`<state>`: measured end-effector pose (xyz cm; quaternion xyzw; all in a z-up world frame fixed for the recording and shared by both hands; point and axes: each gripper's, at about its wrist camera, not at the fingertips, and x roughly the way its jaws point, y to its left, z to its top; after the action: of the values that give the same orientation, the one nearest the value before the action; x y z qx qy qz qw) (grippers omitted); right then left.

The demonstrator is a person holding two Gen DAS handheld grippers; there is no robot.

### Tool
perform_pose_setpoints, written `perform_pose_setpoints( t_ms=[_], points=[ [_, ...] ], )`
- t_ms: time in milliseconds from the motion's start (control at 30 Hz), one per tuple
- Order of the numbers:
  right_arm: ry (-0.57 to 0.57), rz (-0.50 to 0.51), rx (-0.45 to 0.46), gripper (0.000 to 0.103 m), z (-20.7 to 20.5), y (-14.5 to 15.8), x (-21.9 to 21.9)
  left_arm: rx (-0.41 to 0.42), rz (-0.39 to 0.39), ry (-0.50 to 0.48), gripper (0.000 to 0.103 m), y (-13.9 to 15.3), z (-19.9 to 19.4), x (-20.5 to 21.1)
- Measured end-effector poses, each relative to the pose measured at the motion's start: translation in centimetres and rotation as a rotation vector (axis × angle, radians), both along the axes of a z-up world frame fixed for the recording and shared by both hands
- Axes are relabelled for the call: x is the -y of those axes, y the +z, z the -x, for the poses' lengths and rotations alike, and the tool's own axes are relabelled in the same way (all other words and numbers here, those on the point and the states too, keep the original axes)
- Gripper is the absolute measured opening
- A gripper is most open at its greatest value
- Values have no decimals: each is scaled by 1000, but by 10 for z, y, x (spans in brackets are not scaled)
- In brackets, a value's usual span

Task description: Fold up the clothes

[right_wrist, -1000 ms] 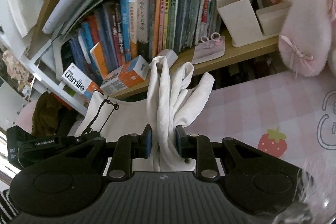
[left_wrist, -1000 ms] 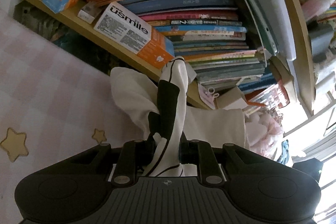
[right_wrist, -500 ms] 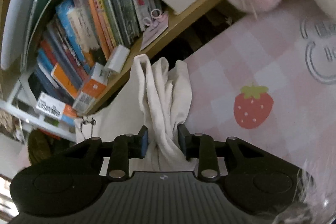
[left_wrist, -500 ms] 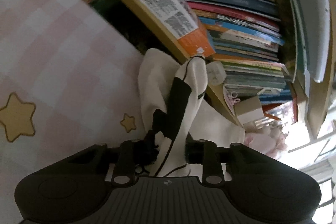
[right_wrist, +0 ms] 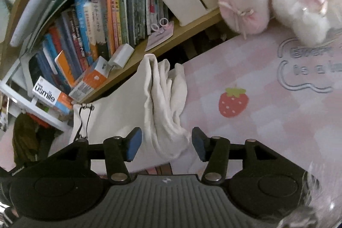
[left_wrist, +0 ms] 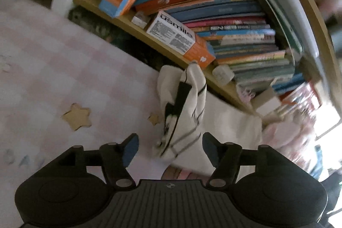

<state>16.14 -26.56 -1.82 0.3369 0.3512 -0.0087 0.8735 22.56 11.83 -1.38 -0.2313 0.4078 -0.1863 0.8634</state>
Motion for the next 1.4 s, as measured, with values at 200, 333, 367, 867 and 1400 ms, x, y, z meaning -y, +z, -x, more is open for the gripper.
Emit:
perform_pose_setpoints(
  t_ms=[200, 333, 367, 867, 1400],
  points=[
    [18, 178, 8, 58, 39, 19, -24, 23, -77, -2, 72, 7, 48, 11],
    [41, 276, 14, 66, 66, 27, -42, 47, -143, 18, 79, 10, 81, 21],
    [39, 299, 12, 69, 73, 28, -46, 52, -156, 24, 79, 10, 88, 24],
    [31, 472, -19, 98, 142, 26, -83, 115, -332, 28, 88, 17, 156, 57],
    [35, 526, -23, 100, 156, 30, -93, 182, -456, 27, 99, 23, 186, 73]
  ],
)
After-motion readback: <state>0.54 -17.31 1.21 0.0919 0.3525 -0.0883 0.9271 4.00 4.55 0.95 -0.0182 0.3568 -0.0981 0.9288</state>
